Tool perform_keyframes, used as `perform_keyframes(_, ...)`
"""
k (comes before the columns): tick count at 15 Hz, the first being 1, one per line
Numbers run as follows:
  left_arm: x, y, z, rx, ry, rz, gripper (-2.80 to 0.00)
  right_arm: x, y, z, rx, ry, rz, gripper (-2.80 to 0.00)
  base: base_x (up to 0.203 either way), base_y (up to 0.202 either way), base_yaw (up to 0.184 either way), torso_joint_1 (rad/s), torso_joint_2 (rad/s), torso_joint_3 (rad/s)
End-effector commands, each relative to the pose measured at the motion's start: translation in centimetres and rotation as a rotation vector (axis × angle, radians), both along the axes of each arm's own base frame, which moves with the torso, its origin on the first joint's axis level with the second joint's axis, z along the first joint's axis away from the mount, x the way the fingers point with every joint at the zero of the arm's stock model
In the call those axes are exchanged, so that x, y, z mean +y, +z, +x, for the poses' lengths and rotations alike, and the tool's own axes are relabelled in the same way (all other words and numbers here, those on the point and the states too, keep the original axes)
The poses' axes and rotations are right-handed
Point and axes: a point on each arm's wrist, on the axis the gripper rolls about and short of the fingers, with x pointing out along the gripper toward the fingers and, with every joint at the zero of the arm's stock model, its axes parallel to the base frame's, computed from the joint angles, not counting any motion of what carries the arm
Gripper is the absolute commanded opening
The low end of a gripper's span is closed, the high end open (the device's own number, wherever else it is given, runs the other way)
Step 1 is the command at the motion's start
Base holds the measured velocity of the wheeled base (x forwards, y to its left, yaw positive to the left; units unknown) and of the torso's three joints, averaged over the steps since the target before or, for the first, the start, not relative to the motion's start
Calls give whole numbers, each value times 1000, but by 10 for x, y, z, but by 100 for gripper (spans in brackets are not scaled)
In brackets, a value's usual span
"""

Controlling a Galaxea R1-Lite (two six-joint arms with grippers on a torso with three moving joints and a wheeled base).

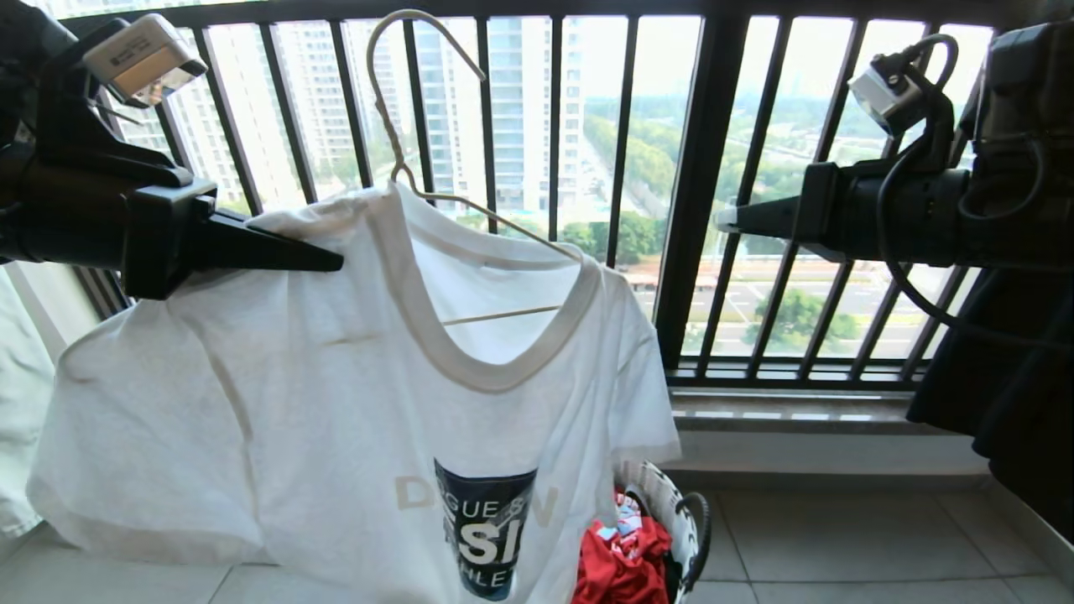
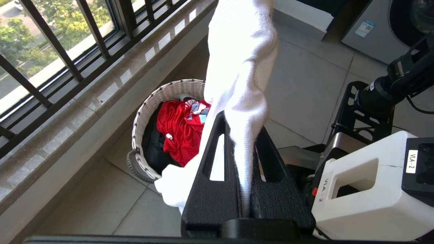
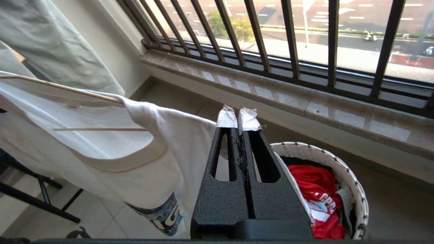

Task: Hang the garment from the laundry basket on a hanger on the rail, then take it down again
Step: Hang the clothes rack on the clothesline

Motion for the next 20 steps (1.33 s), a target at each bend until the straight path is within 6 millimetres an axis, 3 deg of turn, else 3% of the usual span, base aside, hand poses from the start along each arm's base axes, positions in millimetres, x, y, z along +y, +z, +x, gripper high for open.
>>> perform_keyframes(1,7,-5,-11,-51,42,-28,-280,-9,6,-28,-36,-115,-20,-280,0,0,0,0,0,0)
perform_keyframes(4,12,-4,-17,-99,113,-121,-280,-11,-17,-28,-2,-216,-125,-280,0,0,0,0,0,0)
perform_keyframes(8,15,0,-40,-93,183,-235,-280,-6,-35,-32,19,-202,-197,-280,0,0,0,0,0,0)
perform_keyframes(13,21,-21,-43,-36,255,-320,-280,1,-33,-34,-19,-179,-237,-280,0,0,0,0,0,0)
perform_keyframes(20,19,-19,-59,-52,242,-370,-280,-2,-25,-45,-56,-215,-243,-280,0,0,0,0,0,0)
